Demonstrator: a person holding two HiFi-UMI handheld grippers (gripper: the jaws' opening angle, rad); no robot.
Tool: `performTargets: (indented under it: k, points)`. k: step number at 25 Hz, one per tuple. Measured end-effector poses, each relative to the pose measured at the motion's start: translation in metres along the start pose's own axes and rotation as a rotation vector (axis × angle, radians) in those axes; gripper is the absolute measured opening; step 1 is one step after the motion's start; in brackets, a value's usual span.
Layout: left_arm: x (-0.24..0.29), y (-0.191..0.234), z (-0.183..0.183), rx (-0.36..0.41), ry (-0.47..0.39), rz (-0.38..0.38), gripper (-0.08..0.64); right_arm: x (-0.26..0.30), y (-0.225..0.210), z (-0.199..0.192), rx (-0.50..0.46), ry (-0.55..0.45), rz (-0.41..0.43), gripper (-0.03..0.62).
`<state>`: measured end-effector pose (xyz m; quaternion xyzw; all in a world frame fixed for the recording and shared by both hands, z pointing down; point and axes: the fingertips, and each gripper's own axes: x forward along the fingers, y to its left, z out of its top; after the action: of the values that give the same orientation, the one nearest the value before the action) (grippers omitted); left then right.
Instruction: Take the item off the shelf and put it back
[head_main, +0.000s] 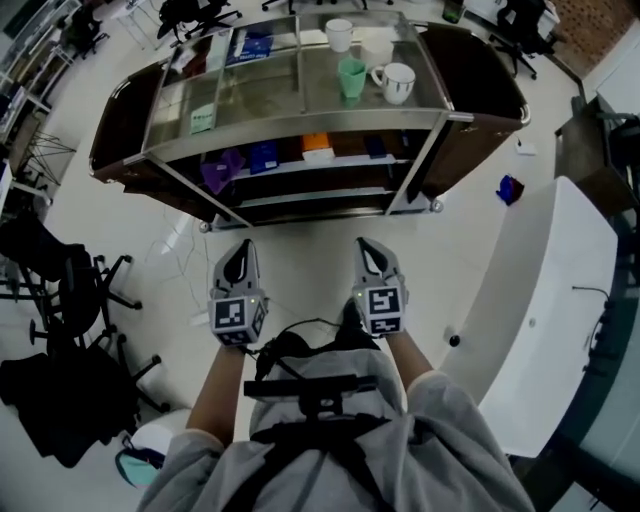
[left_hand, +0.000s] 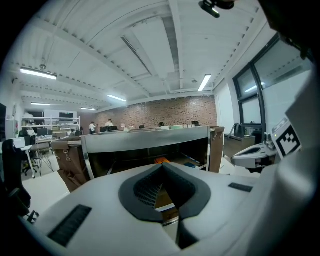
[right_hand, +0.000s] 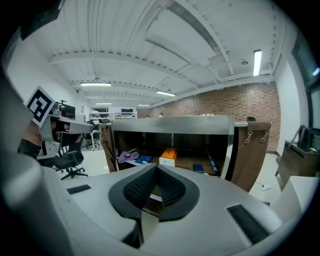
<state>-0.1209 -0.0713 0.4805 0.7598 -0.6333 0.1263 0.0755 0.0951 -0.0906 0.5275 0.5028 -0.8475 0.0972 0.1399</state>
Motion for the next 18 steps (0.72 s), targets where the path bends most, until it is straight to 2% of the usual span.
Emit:
performTargets:
  k: [6,10,11,16,18]
  points:
    - [0.037,0.012,0.005,0.004,0.017,0.004,0.008,0.043,-0.002,0.000,-0.029,0.019,0.034,0.009]
    - [0.056,0.019,0.008,0.008,0.025,-0.030,0.008,0.066,-0.006,0.007,-0.006,0.018,-0.026,0.011]
    - [0.059,0.021,0.009,0.013,0.024,-0.040,0.008,0.072,-0.005,0.007,0.000,0.019,-0.032,0.029]
    - [0.070,0.032,0.008,0.024,0.037,-0.091,0.008,0.111,0.002,0.008,-0.004,0.066,-0.020,0.240]
    - [0.073,0.035,0.004,0.026,0.048,-0.104,0.008,0.130,0.002,0.003,0.006,0.086,-0.025,0.287]
